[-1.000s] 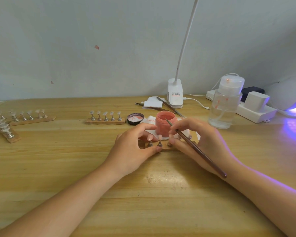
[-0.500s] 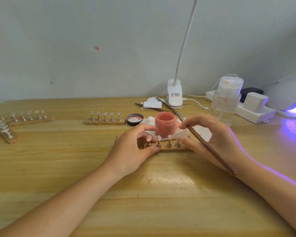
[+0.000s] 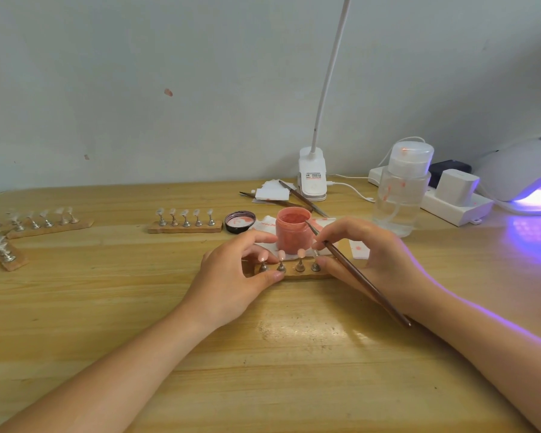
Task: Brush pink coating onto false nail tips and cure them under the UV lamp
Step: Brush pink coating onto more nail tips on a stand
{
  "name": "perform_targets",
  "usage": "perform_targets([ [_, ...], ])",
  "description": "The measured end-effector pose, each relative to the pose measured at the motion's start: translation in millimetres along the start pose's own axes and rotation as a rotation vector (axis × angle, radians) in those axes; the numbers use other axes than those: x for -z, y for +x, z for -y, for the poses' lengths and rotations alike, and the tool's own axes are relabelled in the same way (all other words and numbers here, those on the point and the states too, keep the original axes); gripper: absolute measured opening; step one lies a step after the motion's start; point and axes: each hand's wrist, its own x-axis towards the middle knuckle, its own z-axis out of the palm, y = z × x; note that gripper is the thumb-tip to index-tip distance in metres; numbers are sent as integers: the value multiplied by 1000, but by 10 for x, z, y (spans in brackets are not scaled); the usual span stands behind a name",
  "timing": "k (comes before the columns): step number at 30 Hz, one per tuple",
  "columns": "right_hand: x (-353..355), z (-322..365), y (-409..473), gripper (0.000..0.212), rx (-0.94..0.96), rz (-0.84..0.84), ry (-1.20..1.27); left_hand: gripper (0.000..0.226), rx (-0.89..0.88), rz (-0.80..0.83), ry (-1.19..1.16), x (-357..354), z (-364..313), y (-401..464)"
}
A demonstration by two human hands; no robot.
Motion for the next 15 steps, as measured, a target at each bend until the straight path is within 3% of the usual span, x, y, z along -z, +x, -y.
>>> perform_targets([
  [10,0,30,-11,22,48,-27,-26,41,-1,-16,8,-12,9,3],
  [15,-39,110,-17,23,96,-149,14,40,-5,-9,28,-17,-15,-10],
])
